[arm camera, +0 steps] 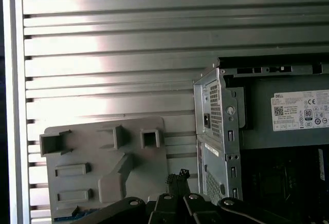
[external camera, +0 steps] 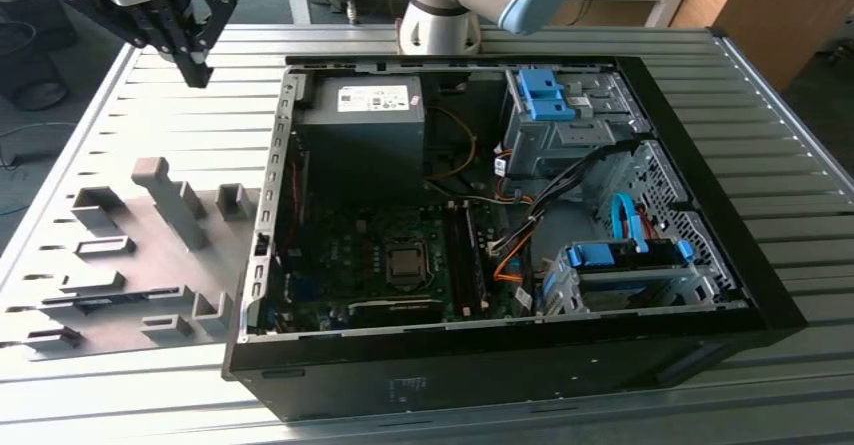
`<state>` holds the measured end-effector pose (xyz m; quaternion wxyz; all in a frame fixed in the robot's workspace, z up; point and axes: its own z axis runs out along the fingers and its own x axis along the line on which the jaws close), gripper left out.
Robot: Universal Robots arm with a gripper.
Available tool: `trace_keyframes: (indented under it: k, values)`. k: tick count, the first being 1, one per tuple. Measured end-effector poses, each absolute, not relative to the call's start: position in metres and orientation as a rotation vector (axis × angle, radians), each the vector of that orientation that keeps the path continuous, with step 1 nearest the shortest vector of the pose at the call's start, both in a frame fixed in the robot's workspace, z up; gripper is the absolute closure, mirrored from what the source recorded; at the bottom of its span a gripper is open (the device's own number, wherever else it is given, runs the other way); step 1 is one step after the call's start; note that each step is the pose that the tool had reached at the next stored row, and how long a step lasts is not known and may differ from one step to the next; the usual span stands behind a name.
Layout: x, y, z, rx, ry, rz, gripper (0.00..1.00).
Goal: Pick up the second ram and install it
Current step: 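Reach for the second ram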
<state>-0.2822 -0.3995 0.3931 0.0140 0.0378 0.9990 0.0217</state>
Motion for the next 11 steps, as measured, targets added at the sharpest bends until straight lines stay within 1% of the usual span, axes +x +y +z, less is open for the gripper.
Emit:
trace_keyframes:
  k: [11]
  values:
    - [-0.305, -0.400, 0.393, 0.118, 3.111, 0.068, 0.89]
